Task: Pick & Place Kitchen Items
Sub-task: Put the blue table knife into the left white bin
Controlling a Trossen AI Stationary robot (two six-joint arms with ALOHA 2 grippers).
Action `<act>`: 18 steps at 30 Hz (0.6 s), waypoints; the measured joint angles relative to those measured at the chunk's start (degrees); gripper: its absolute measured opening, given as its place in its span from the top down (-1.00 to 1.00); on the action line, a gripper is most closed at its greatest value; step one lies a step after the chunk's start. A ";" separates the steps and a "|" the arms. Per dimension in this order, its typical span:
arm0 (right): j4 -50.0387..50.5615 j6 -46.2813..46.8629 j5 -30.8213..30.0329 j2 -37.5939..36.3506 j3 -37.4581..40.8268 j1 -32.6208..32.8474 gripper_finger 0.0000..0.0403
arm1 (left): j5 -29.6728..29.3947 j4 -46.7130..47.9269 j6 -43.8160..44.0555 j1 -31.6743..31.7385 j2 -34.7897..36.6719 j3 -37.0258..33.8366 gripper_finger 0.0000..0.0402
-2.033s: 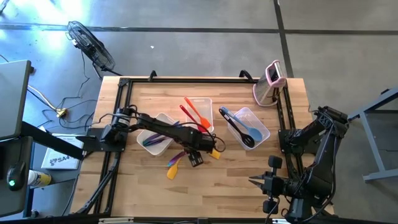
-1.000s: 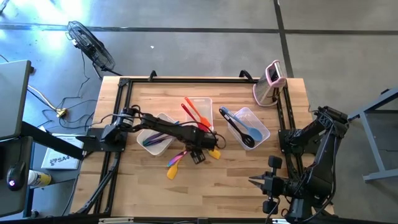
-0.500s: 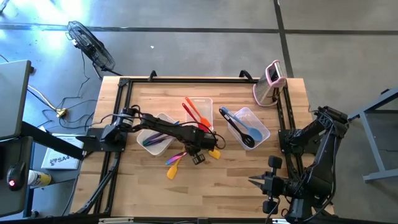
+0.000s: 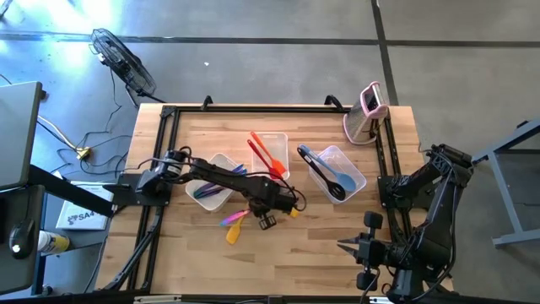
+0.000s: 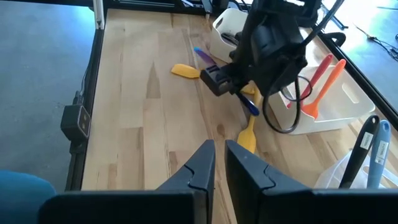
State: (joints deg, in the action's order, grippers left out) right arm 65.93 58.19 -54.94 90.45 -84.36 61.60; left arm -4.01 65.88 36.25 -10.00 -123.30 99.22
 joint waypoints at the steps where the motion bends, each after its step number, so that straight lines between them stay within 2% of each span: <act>1: 0.00 0.00 0.00 0.00 0.00 0.00 0.86 | -0.50 0.61 0.00 -0.01 0.01 0.47 0.83; 9: 0.02 0.00 0.29 0.00 0.00 0.00 0.86 | -2.28 5.91 0.01 -1.48 0.01 6.05 0.83; 15: 0.04 -0.02 0.50 0.00 0.00 0.00 0.86 | -5.44 12.04 -1.30 -4.45 0.04 15.52 0.83; 18: 0.04 -0.02 0.65 0.00 0.00 0.00 0.86 | -7.77 18.48 -1.45 -6.56 0.10 21.61 0.83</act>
State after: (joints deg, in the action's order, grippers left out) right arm 65.98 58.17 -54.29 90.45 -84.36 61.60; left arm -11.78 84.36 34.80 -16.56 -123.20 120.83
